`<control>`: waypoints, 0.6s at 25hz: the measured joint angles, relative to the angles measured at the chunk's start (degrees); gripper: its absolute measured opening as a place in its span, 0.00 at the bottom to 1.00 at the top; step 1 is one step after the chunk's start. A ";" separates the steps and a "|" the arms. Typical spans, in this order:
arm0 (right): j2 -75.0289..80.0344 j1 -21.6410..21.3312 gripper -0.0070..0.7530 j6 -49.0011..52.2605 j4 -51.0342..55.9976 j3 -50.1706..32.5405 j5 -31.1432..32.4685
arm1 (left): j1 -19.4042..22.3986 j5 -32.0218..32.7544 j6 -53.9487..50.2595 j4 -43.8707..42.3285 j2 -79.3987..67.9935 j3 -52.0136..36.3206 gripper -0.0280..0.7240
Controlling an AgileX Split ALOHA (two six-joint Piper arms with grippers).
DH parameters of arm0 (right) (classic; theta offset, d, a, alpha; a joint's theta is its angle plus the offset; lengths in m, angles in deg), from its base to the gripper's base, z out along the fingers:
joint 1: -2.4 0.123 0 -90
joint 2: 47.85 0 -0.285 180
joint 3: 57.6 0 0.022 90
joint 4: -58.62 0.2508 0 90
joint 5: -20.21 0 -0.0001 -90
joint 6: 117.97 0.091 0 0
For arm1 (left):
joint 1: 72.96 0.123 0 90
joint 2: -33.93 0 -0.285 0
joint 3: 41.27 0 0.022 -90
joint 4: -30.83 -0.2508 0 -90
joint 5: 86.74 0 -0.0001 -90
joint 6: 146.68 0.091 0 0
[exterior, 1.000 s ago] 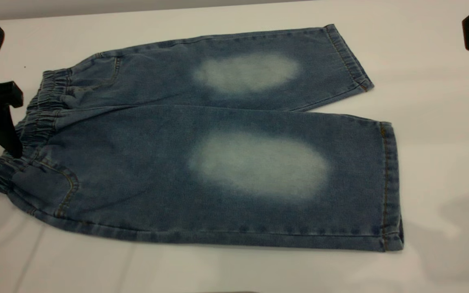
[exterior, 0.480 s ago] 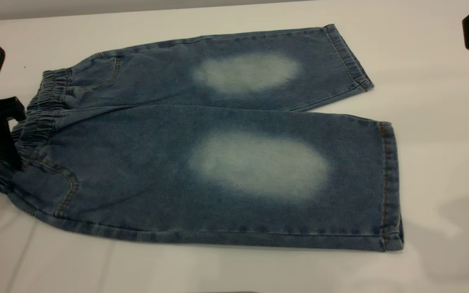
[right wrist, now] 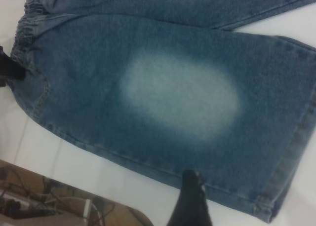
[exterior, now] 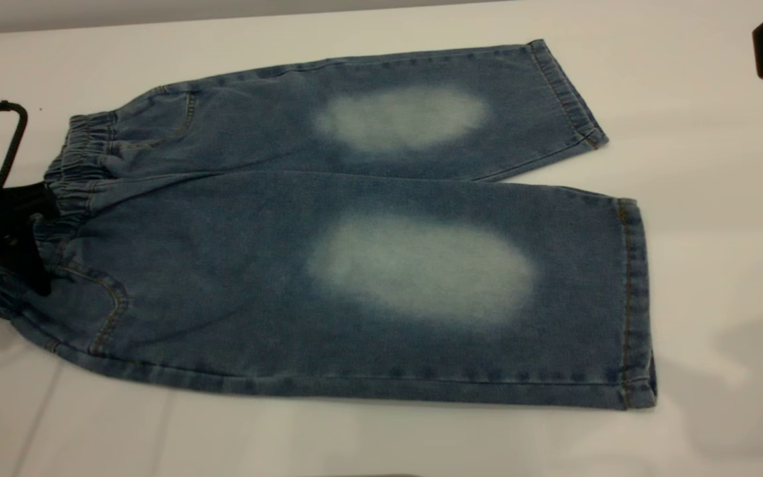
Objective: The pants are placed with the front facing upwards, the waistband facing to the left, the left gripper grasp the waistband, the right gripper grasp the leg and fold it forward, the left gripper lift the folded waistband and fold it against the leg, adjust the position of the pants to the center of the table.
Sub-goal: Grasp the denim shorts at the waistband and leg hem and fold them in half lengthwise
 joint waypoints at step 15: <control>7.03 0.00 0.64 -2.48 12.26 -9.93 -1.71 | -0.06 1.39 2.01 0.31 4.37 0.02 0.15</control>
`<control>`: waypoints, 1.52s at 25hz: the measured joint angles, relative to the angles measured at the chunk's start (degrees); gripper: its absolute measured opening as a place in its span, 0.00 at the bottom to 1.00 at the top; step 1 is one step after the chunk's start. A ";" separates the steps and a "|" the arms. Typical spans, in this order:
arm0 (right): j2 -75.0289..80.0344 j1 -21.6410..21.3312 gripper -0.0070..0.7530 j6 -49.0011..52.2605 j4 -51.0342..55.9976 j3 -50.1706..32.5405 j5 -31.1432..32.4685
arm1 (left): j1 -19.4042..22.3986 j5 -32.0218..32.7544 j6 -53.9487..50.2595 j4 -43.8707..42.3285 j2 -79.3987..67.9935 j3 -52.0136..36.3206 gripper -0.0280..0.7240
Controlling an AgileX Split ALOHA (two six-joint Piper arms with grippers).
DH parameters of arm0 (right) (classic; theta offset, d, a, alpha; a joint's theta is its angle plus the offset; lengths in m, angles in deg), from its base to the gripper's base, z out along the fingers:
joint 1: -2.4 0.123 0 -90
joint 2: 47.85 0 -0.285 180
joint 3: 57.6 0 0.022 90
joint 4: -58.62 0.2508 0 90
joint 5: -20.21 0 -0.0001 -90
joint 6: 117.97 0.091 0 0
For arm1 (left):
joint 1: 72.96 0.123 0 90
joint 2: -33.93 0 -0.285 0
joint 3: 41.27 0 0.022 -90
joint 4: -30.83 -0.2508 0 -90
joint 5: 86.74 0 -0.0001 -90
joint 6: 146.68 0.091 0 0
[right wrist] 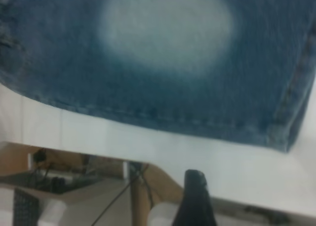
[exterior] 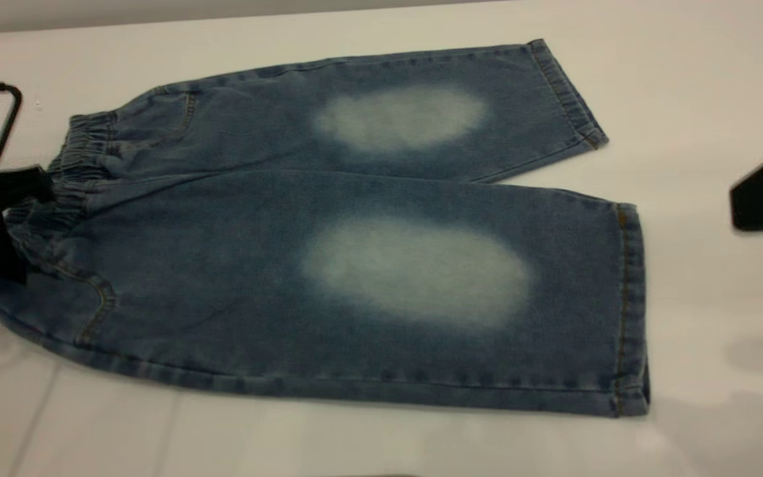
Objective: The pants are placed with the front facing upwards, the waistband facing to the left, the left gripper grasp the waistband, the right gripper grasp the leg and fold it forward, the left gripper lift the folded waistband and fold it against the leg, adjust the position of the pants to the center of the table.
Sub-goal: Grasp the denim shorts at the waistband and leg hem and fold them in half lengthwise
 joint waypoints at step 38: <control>56.34 0.00 0.63 -47.63 41.88 6.64 11.28 | -7.83 6.75 4.23 0.00 15.02 -0.14 0.15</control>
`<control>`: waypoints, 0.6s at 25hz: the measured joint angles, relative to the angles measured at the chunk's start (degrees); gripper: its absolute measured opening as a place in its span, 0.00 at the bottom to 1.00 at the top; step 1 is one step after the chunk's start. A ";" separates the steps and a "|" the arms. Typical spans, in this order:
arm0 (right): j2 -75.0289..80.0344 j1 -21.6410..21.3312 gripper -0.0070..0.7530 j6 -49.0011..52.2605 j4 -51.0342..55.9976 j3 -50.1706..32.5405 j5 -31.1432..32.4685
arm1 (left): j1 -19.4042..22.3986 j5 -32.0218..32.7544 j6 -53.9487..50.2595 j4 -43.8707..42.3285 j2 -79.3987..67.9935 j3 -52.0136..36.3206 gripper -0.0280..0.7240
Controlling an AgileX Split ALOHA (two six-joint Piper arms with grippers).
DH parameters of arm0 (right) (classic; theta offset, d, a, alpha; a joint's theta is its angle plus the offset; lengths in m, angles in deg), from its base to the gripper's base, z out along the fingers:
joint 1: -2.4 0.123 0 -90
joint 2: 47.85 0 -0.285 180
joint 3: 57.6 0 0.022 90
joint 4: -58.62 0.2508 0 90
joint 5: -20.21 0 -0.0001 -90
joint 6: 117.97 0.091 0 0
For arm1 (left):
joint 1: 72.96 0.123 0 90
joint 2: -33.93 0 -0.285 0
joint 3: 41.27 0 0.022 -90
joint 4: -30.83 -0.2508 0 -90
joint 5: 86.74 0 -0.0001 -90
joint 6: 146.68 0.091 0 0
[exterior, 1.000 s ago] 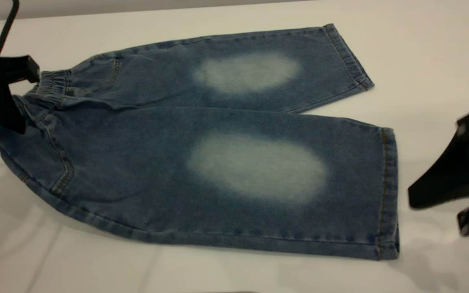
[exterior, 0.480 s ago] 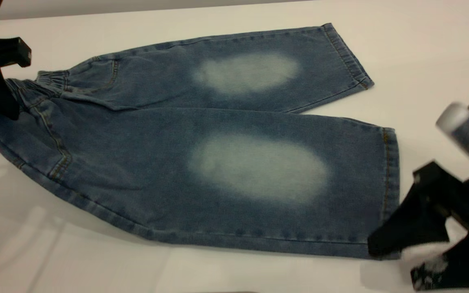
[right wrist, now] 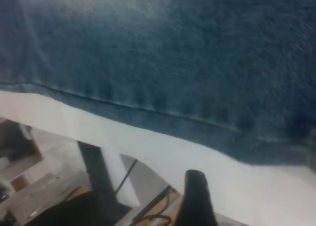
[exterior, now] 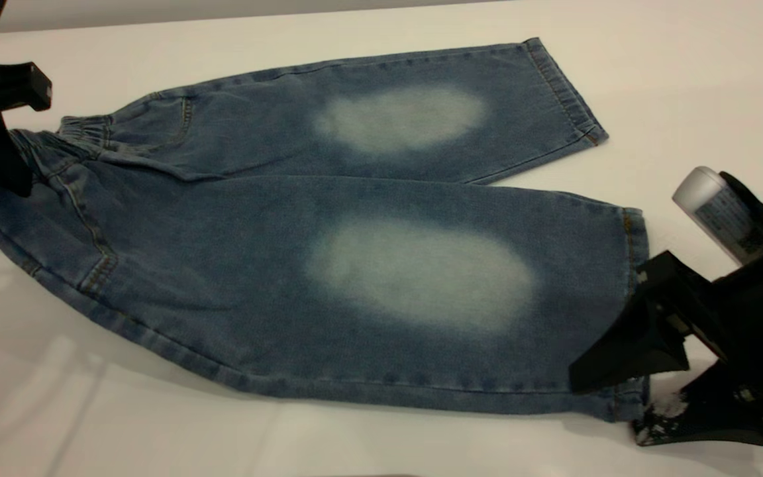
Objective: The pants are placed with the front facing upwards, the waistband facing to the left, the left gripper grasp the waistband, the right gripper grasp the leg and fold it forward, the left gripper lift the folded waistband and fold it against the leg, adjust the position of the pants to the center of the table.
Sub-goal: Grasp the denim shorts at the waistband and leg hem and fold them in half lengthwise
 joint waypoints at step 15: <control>2.28 0.00 0.41 2.70 -0.27 8.05 -0.26 | 0.00 1.04 0.00 0.00 0.00 0.00 0.15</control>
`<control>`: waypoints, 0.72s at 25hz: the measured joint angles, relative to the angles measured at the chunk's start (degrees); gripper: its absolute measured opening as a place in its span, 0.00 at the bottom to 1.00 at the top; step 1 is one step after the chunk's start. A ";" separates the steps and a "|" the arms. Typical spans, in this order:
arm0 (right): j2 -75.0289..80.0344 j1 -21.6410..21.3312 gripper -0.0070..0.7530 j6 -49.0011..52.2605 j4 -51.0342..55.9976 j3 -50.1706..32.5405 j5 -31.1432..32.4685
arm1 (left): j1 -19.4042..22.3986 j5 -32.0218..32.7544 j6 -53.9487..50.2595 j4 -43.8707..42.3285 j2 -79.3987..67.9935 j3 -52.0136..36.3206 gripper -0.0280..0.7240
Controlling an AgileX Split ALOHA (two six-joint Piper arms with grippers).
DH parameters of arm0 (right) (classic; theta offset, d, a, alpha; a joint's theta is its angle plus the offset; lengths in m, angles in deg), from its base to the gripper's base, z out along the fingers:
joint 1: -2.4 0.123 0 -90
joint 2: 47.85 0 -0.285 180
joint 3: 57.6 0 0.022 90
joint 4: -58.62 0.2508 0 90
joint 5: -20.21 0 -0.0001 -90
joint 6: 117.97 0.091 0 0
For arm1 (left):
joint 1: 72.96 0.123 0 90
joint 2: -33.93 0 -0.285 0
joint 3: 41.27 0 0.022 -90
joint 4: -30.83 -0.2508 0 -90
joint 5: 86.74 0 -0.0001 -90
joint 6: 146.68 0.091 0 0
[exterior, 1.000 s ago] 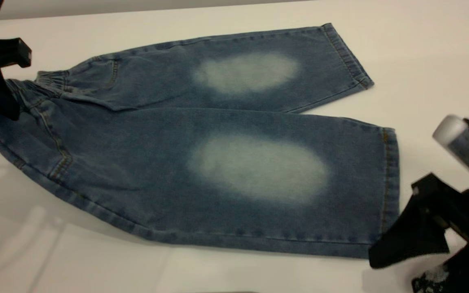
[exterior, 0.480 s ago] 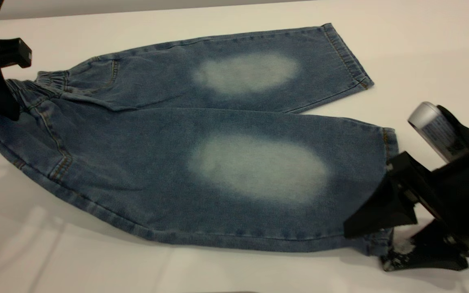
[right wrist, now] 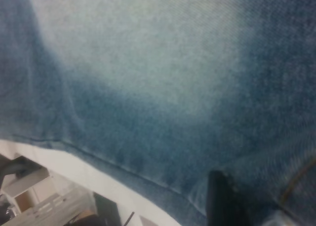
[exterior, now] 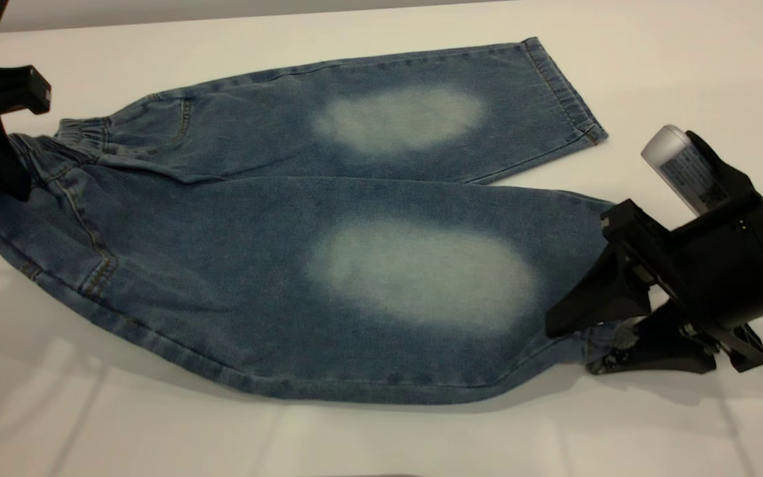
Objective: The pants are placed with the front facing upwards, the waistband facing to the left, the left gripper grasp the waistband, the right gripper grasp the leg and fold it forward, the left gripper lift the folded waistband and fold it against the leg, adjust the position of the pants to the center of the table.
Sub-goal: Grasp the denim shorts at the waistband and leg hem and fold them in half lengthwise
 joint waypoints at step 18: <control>-2.86 0.00 0.05 10.99 0.06 5.25 21.45 | -0.06 3.66 -0.05 1.01 0.00 0.00 0.15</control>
